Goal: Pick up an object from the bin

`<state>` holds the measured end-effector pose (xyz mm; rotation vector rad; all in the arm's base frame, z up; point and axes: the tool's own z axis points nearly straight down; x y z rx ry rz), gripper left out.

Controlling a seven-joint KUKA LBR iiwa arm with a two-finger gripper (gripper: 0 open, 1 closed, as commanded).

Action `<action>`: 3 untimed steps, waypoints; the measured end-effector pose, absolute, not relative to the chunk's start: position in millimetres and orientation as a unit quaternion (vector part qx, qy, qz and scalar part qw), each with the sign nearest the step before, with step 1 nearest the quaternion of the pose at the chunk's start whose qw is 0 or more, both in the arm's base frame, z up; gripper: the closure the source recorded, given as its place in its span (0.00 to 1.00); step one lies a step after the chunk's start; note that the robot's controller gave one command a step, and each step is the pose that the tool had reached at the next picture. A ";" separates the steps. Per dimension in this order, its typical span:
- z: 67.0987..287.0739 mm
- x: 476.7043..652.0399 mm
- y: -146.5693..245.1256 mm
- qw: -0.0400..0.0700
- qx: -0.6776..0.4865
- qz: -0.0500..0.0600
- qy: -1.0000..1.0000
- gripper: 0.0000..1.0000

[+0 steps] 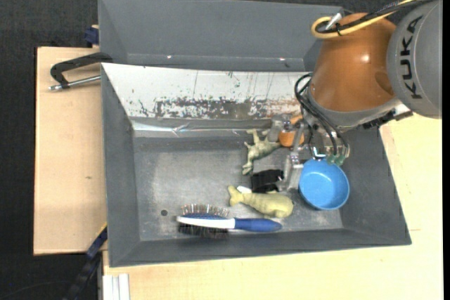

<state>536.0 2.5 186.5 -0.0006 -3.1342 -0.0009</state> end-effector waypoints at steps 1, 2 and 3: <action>68.7 523.3 -19.3 0.005 0.114 -0.002 -0.993 0.00; 74.8 528.5 -19.3 -0.004 0.113 0.000 -0.994 1.00; 177.8 565.8 -16.8 -0.008 0.128 0.001 -0.992 1.00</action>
Offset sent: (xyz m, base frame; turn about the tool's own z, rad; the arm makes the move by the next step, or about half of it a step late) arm -0.0114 -0.0232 -0.1165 -0.2293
